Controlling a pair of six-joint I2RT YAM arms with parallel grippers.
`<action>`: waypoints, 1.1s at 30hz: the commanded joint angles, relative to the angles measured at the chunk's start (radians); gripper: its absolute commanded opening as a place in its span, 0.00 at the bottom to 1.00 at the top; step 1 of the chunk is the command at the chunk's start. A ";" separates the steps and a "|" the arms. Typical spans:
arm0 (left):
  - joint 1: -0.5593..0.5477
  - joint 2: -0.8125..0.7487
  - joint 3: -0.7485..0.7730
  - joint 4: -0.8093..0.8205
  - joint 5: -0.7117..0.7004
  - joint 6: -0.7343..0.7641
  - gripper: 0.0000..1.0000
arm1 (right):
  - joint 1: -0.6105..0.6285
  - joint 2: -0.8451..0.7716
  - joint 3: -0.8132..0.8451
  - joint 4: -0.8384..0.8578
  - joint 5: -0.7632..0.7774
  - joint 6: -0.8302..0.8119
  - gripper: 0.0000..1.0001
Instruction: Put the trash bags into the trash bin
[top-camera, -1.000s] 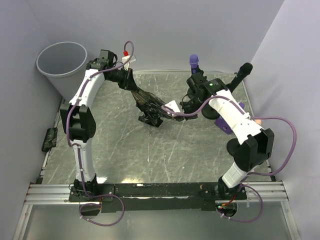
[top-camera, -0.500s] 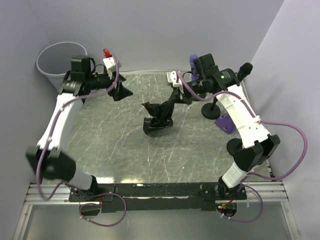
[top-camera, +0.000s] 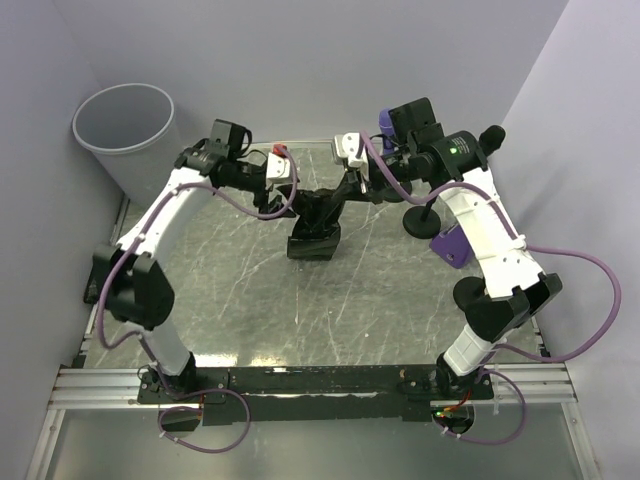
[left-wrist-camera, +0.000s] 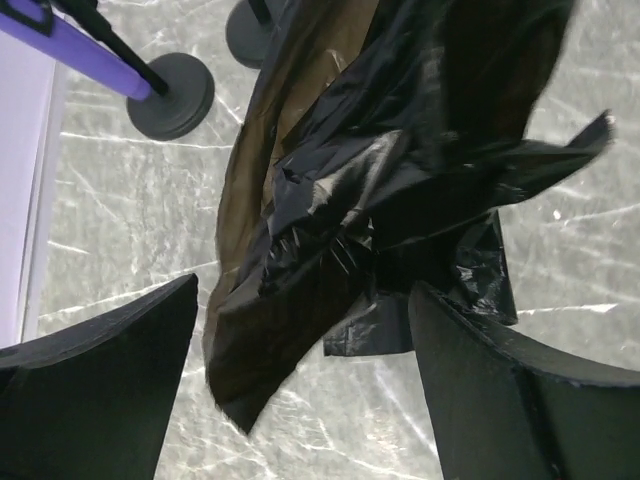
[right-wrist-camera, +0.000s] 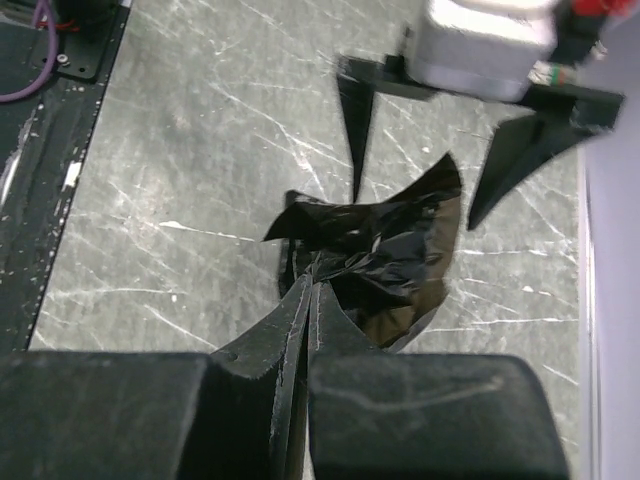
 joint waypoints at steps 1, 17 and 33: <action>-0.004 0.037 0.148 -0.118 0.099 0.186 0.88 | 0.008 0.009 0.019 -0.029 -0.021 -0.008 0.00; -0.050 0.054 0.085 -0.118 0.083 0.154 0.01 | -0.033 -0.013 -0.041 0.014 -0.016 0.012 0.00; 0.092 -0.002 0.100 -0.159 0.014 0.100 0.01 | -0.159 -0.129 -0.146 -0.031 0.027 -0.008 0.00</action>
